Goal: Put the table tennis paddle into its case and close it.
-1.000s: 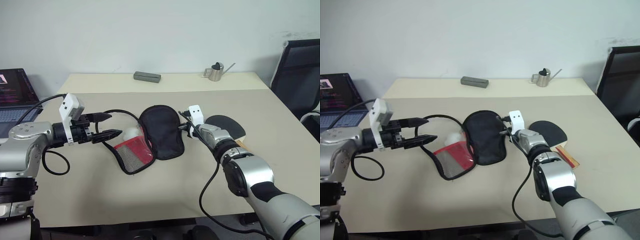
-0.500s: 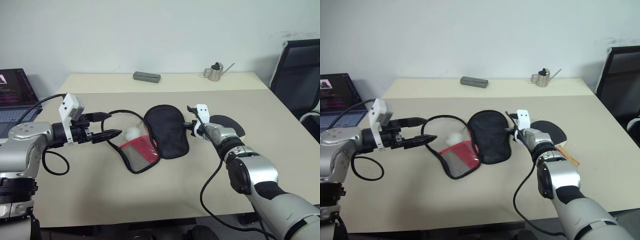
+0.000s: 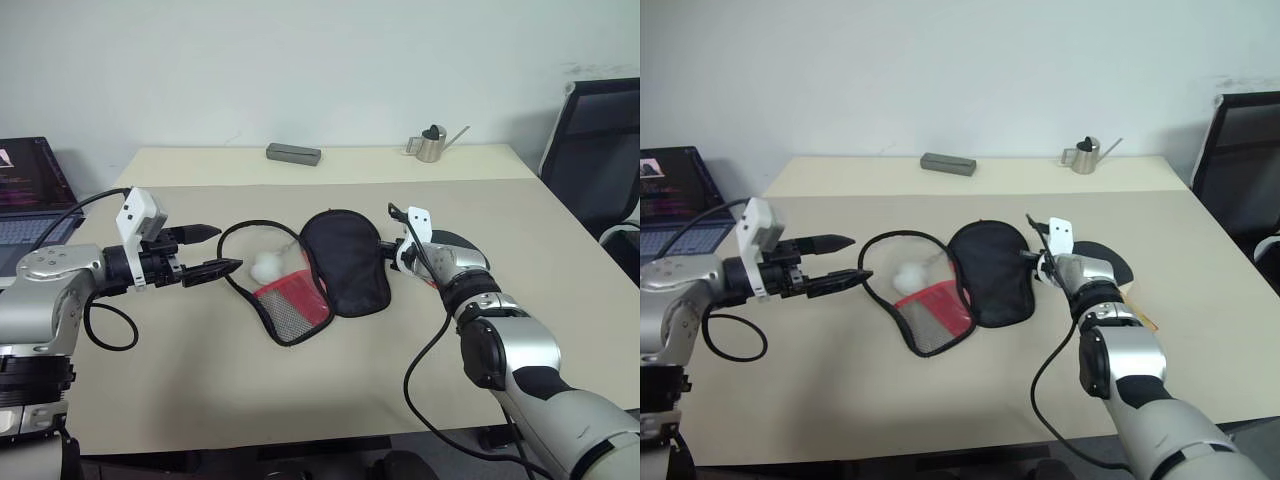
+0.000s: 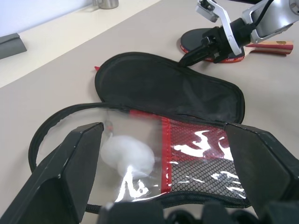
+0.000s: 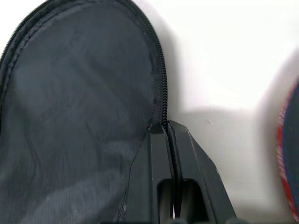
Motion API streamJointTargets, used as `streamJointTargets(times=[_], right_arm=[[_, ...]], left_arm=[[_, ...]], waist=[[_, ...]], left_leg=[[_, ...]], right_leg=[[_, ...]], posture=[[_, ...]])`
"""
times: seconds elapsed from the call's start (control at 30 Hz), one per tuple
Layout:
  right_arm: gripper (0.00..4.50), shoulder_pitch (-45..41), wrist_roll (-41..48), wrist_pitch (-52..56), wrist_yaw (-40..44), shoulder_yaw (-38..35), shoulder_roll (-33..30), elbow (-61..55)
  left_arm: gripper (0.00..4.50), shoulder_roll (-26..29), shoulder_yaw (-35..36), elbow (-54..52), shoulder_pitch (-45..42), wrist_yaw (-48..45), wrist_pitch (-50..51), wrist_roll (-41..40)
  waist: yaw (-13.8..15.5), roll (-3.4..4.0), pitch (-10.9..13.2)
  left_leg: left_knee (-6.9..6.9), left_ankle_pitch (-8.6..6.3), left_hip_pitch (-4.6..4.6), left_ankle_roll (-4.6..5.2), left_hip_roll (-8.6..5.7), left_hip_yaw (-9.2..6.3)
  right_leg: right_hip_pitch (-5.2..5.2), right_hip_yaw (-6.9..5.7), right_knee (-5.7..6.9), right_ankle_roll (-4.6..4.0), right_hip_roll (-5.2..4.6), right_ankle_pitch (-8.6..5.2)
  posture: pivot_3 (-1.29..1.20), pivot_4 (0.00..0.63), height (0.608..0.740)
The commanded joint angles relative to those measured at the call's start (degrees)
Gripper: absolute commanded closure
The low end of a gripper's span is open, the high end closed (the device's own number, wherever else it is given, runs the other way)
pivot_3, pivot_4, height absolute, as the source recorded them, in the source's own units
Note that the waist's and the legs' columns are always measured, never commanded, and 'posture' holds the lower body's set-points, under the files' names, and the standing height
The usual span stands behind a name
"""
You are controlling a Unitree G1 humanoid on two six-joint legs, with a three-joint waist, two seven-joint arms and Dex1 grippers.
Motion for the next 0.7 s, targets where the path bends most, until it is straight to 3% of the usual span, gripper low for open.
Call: streamJointTargets(times=[0.03,0.33,0.7], right_arm=[[4.49,2.0,1.5,2.9,-3.7,-1.9,-1.8,-6.7],[4.49,10.8,5.0,12.7,-12.7,-5.5,-0.8,-25.0],[4.49,24.4,8.3,30.2,-22.2,-8.4,7.4,-52.7]], left_arm=[[0.0,-0.3,0.3,-0.9,-1.6,0.1,-1.1,-0.2],[0.0,-3.4,-4.6,0.2,-7.5,-1.8,-1.7,0.9],[0.0,-6.3,-8.7,3.8,-12.7,-4.9,-3.5,2.9]], waist=[[0.2,-0.01,0.0],[1.1,-0.06,0.0],[1.1,-0.16,-0.2]], left_leg=[[0.0,0.0,0.0,0.0,0.0,0.0],[0.01,0.01,-0.02,0.02,0.0,0.04],[0.0,0.01,-0.03,0.03,0.01,0.01]], right_leg=[[0.0,0.0,0.0,0.0,0.0,0.0],[0.03,-0.03,0.0,0.01,0.0,0.0],[0.02,-0.05,0.0,0.02,0.2,-0.01]], posture=[[0.0,0.15,0.74],[0.0,0.15,0.74],[0.0,0.15,0.74]])
